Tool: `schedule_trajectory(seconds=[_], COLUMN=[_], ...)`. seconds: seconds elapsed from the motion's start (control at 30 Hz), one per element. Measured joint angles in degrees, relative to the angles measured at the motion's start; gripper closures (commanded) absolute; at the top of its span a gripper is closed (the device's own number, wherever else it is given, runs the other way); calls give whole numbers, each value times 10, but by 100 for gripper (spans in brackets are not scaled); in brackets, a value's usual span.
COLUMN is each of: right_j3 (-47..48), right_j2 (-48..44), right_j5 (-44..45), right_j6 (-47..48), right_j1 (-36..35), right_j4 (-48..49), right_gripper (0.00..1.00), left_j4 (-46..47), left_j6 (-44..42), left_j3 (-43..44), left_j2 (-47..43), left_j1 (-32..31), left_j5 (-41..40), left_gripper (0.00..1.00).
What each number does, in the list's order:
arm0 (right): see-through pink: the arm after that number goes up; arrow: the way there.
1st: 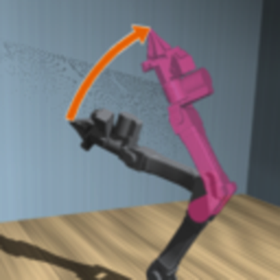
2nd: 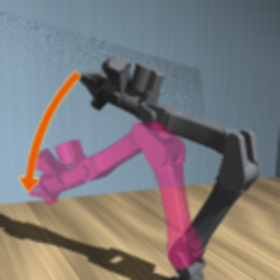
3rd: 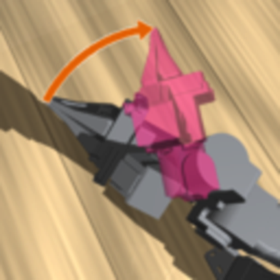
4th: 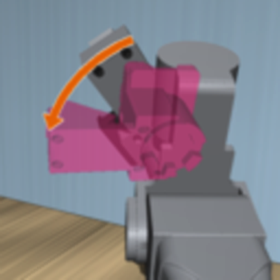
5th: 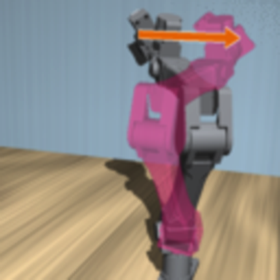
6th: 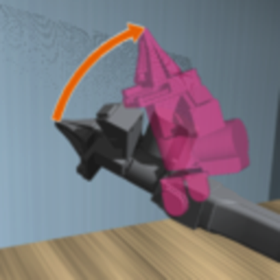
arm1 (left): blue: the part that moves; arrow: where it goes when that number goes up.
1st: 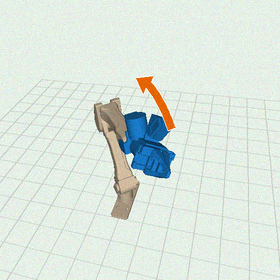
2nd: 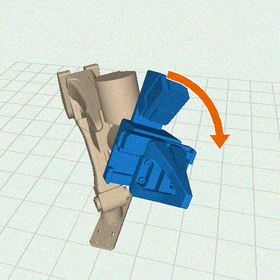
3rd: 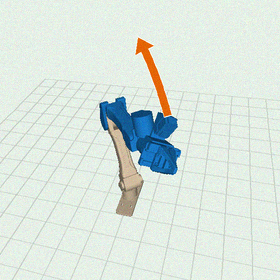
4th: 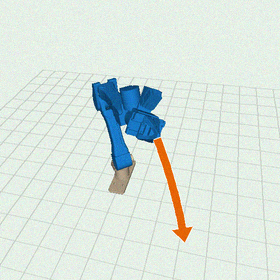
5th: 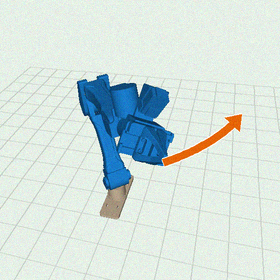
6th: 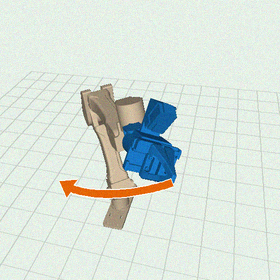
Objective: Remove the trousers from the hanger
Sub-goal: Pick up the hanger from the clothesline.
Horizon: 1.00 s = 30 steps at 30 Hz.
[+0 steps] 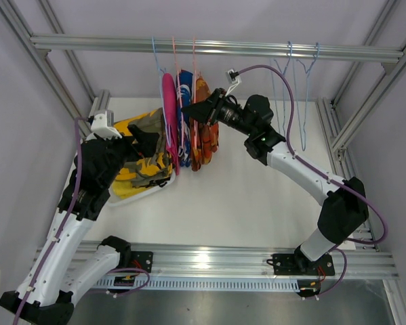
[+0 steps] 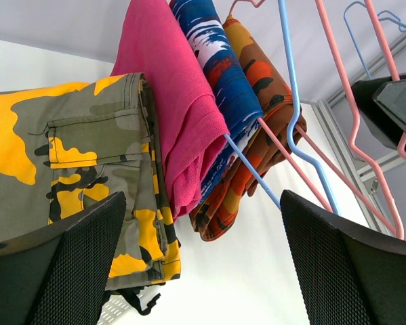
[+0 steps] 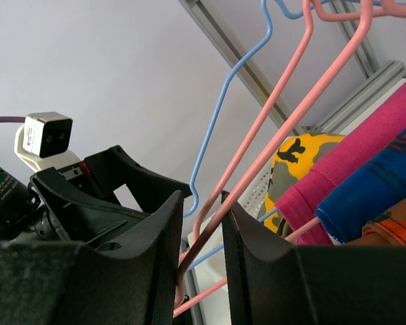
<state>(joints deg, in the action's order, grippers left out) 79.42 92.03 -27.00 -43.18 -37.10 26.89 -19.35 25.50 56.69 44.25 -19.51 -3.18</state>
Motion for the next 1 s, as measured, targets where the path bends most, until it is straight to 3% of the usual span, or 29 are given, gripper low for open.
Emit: schedule_trajectory(seconds=[1.0], right_j3=[73], right_j2=[-19], right_j5=[47], right_j6=[52], right_j1=[-2], right_j4=[-66], right_gripper=[100], left_j4=[0], left_j6=[0], left_j3=[0], left_j2=[4], left_j1=[0], left_j5=[5], left_gripper=[1])
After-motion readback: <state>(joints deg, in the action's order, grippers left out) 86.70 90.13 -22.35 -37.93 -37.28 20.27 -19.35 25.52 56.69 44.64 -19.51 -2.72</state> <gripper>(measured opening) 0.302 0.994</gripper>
